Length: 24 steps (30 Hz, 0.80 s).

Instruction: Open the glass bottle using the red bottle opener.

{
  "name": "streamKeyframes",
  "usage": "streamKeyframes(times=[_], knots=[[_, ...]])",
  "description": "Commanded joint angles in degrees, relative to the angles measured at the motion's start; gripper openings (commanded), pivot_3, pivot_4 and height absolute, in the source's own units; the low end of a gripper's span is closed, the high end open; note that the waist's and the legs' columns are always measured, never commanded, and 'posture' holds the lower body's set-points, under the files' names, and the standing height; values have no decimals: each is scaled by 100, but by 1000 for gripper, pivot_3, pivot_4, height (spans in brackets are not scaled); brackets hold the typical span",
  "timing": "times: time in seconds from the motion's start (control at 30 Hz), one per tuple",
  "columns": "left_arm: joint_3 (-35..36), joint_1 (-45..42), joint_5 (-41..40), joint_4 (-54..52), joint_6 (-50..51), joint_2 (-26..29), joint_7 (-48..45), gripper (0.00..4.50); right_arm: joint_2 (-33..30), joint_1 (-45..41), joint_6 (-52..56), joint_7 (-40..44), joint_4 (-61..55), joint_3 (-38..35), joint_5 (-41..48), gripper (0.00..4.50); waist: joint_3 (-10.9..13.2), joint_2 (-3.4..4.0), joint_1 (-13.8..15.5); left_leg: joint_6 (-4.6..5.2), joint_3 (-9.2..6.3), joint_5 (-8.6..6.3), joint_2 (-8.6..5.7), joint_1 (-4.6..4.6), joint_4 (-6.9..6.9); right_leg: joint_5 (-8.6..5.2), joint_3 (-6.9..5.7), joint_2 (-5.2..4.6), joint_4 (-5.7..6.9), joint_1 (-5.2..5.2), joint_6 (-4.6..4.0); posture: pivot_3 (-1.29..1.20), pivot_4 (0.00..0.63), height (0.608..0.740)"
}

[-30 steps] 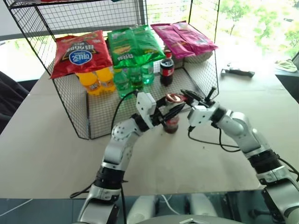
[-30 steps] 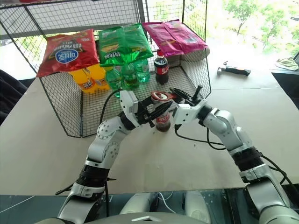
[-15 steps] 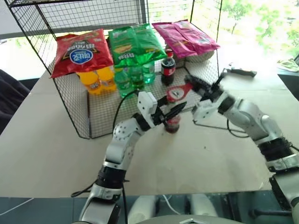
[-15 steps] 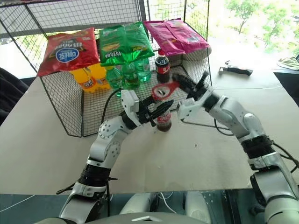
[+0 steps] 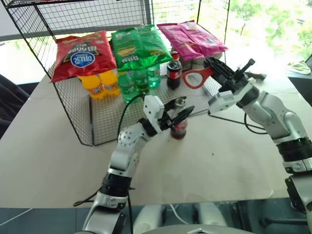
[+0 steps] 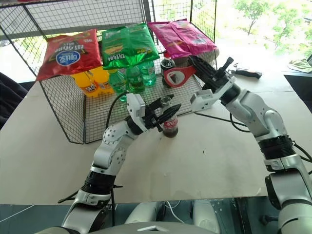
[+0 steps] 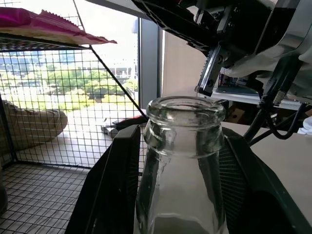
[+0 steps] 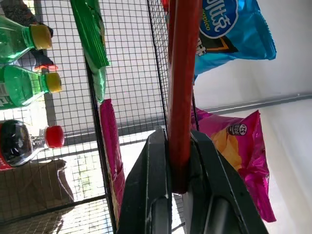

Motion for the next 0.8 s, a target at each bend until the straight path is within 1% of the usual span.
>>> streamKeyframes(times=[0.03, 0.17, 0.33, 0.37, 0.43, 0.47, 0.6, 0.8], knots=[[-33, 65, -42, 175, 155, -5, -36, 1718, 258, 273, 232, 315, 8, -165, 824, 0, -1, -2, 0, 0, -1, 0, 0, 0, 0, 0, -1, 0, 0, 0, 0, 0, 150, 740], [-23, 55, -43, 163, 132, -15, -39, 1718, 511, 588, 447, 649, -92, -159, 1284, 0, 0, -1, 0, 0, -1, 0, 1, -1, 3, 0, -1, -1, 0, 2, 0, 0, 150, 740], [13, 40, -53, 147, 36, -33, -36, 1718, 691, 852, 603, 868, -226, -122, 1447, 0, 0, -1, -1, 0, -1, 0, 1, -1, 1, 0, -1, 1, 1, 0, 0, 0, 150, 740], [17, 37, -53, 147, 20, -36, -38, 2597, 706, 869, 624, 895, -241, -125, 1449, 0, 0, 0, 0, 0, -1, 0, 2, -1, 2, 0, -1, 1, 0, 0, 0, 0, 150, 740], [13, 34, -75, 134, -11, -46, -81, 3155, 718, 888, 646, 946, -267, -142, 1467, 0, 4, -2, -2, 0, -1, 0, 0, -3, 2, 0, 0, 1, 1, -1, 0, 0, 150, 740], [9, 43, -90, 118, -12, -51, -105, 3549, 717, 895, 649, 965, -274, -149, 1476, 0, 6, -3, -3, 0, -1, 0, 0, -4, 2, 0, 0, 2, 1, -2, 0, 0, 150, 740], [-16, 117, -139, 14, 31, -43, -204, 3549, 728, 924, 700, 1126, -245, -151, 1623, 0, 7, -4, -4, 0, -2, 0, 1, -13, 0, 0, -2, 1, -1, -9, 0, 0, 150, 740], [23, 243, -113, -176, 74, 79, -252, 3549, 1048, 1233, 1567, 1835, -353, -181, 2583, 0, 8, -4, -4, 0, -3, 0, 2, -15, 0, 0, -2, -5, -5, -10, 0, 0, 150, 740]])
